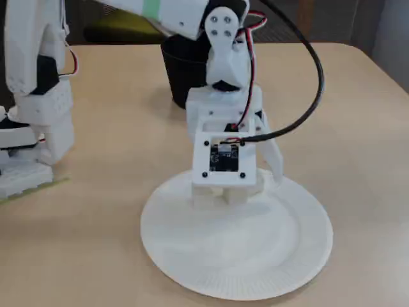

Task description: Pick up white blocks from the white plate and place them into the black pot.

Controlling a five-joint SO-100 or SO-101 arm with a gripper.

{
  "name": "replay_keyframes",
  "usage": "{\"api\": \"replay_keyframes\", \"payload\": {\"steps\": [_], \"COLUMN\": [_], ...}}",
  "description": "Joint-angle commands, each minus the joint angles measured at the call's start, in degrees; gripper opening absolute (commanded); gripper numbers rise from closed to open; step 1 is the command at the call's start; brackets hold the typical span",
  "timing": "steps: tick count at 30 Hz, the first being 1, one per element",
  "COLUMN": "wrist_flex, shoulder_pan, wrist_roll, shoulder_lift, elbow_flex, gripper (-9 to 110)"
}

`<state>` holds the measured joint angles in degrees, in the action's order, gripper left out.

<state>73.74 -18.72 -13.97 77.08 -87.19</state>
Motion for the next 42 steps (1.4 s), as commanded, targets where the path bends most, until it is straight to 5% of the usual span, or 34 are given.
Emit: {"api": "replay_keyframes", "payload": {"steps": [1, 42], "wrist_flex": [-0.18, -1.32], "shoulder_pan": [0.53, -0.44], "wrist_roll": [-2.37, -0.26], "shoulder_lift": [0.09, -5.71], "elbow_flex": [2.37, 12.30], "gripper": [37, -2]}}
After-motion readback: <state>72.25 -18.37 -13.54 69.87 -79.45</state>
